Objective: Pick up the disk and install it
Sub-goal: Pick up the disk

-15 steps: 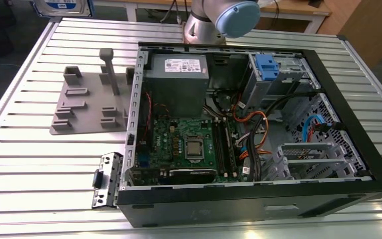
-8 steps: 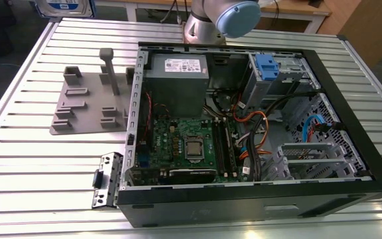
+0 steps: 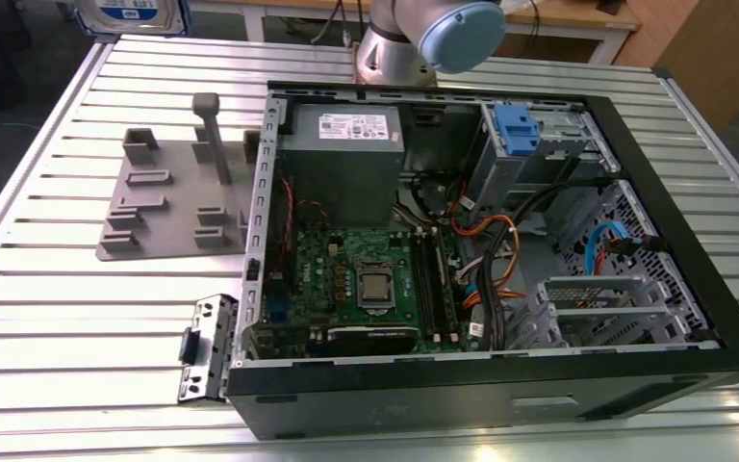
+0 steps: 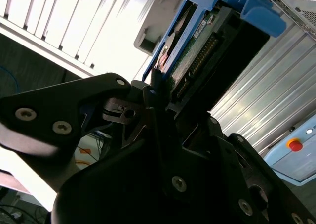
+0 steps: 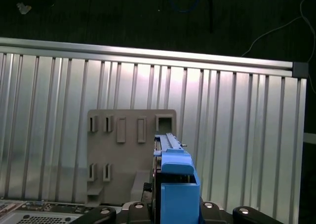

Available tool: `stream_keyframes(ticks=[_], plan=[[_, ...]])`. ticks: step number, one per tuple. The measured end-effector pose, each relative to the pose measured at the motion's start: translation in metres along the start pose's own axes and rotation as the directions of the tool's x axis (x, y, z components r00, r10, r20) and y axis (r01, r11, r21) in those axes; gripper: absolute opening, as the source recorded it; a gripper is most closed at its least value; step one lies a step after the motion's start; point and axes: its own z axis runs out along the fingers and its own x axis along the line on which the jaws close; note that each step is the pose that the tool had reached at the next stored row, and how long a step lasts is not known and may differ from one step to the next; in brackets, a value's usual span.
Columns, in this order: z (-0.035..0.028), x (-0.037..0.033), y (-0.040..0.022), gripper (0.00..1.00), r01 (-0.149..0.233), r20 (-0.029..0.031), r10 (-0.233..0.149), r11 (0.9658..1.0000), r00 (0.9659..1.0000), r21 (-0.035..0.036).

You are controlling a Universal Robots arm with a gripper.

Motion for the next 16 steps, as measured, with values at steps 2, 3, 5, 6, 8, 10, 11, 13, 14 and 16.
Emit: stream_keyframes(ticks=[2,3,5,6,8,10,11,13,14,16], plan=[[-0.0001,0.0004,-0.0016,0.36,0.0,0.0,0.0,1.0,1.0,-0.0001],[-0.0001,0.0006,-0.0023,0.36,0.0,0.0,0.0,1.0,1.0,-0.0001],[-0.0001,0.0012,-0.0036,0.36,0.0,0.0,0.0,1.0,1.0,-0.0001],[-0.0001,0.0015,-0.0043,0.36,0.0,0.0,0.0,1.0,1.0,-0.0001],[-0.0002,0.0021,-0.0057,0.36,0.0,0.0,0.0,1.0,1.0,-0.0001],[-0.0002,0.0026,-0.007,0.36,0.0,0.0,0.0,1.0,1.0,-0.0001],[-0.0002,0.0029,-0.0077,0.36,0.0,0.0,0.0,1.0,1.0,-0.0001],[-0.0003,0.0035,-0.0091,0.36,0.0,0.0,0.0,1.0,1.0,-0.0001],[-0.0003,0.0038,-0.0098,0.36,0.0,0.0,0.0,1.0,1.0,-0.0001],[-0.0003,0.0043,-0.0114,0.36,0.0,0.0,0.0,1.0,1.0,-0.0001]])
